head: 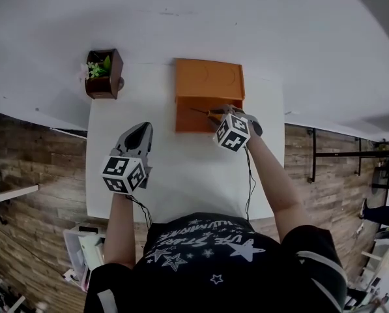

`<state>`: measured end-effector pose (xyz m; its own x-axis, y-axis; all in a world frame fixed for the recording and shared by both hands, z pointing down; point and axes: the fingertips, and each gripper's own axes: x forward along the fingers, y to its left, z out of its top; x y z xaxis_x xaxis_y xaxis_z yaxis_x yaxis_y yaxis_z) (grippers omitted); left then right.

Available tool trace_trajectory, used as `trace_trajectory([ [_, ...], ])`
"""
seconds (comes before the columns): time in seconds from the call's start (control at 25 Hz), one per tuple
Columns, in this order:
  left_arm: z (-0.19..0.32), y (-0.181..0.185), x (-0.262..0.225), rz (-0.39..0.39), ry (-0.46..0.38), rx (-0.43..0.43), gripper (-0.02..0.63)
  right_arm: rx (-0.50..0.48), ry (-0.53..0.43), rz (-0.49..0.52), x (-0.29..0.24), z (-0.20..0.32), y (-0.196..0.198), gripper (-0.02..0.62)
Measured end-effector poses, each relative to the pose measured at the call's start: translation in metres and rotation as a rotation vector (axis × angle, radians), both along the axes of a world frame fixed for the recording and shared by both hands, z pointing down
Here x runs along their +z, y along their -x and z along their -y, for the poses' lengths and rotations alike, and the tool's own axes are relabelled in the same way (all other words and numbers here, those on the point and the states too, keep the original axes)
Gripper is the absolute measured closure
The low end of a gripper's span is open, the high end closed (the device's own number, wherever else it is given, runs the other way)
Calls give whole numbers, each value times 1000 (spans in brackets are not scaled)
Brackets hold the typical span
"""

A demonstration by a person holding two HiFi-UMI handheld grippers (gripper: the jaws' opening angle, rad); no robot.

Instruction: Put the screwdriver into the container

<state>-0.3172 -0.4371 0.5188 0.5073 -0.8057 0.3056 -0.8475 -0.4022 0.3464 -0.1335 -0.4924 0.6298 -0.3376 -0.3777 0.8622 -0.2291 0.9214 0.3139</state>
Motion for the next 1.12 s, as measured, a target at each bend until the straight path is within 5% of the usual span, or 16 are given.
trace_trajectory([
  [0.48,0,-3,11,3,32,9,584,-15,8,-36,16,11,6,502],
  [1.12,-6,-7,8,7,34,-2,584,74,54,57,14,11,3,502],
])
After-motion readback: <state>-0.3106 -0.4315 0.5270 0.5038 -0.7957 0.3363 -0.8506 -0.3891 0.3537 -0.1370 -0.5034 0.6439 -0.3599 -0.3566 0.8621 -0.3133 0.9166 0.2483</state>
